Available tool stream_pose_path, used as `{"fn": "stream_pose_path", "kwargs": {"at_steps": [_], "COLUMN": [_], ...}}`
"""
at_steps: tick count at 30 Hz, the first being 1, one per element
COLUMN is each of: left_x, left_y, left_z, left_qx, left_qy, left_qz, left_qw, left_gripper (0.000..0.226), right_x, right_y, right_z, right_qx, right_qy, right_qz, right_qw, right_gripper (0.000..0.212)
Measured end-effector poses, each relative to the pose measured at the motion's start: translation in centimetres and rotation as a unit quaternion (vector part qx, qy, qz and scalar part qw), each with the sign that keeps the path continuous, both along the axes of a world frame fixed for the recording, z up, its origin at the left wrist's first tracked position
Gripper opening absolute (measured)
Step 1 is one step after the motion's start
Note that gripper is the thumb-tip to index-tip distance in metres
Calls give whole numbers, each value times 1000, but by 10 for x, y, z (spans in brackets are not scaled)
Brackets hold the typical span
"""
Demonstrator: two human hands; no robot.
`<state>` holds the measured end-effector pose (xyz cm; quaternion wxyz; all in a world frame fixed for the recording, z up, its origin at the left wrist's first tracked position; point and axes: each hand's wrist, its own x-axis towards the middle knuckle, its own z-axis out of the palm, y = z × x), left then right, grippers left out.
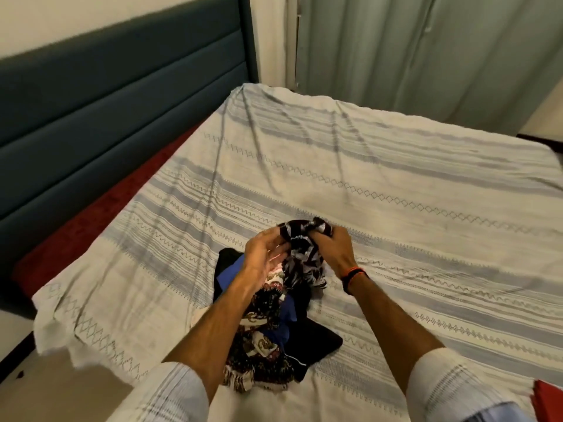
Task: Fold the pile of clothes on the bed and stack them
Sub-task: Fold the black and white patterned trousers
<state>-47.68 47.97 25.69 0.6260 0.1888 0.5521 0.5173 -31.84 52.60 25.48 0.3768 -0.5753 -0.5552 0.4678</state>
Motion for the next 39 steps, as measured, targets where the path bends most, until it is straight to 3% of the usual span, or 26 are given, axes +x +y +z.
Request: {"fn": "stream_pose_path", "kwargs": {"at_steps": [4, 9, 13, 17, 20, 24, 26, 29, 30, 32, 34, 36, 39], "left_x": [26, 63, 73, 70, 73, 63, 55, 52, 53, 53, 52, 48, 39], "left_y": [-29, -60, -66, -65, -68, -72, -71, -79, -84, -91, -95, -100, -112], "left_z": [30, 65, 87, 109, 129, 148, 156, 176, 186, 206, 227, 242, 249], "left_qx": [10, 85, 120, 131, 146, 179, 196, 233, 246, 264, 277, 292, 328], "left_qy": [149, 219, 332, 463, 492, 451, 402, 302, 265, 187, 117, 83, 123], "left_qz": [-44, -59, 12, -45, -43, -5, -3, -13, -12, 3, 11, -1, -51], "left_qw": [988, 970, 935, 876, 857, 874, 895, 924, 932, 946, 954, 953, 935], "left_gripper": [38, 58, 56, 34, 27, 45, 46, 40, 37, 33, 29, 23, 13], "right_x": [20, 44, 53, 60, 61, 63, 64, 60, 57, 48, 39, 31, 24], "right_y": [-11, -38, -54, -60, -62, -70, -80, -91, -95, -104, -113, -121, -129], "right_z": [51, 96, 139, 190, 213, 214, 213, 205, 201, 193, 186, 181, 186], "right_qx": [-15, -8, -10, 13, 60, 81, 92, 122, 143, 161, 145, 152, 168], "right_qy": [132, 200, 300, 378, 373, 338, 256, 95, 34, -72, -114, -131, -100], "right_qz": [32, 84, 94, 146, 147, 151, 147, 147, 142, 118, 99, 99, 52], "right_qw": [991, 976, 949, 914, 914, 925, 951, 977, 979, 977, 978, 975, 979], "right_gripper": [11, 16, 19, 17, 30, 44, 45, 30, 40, 78, 94, 73, 38]}}
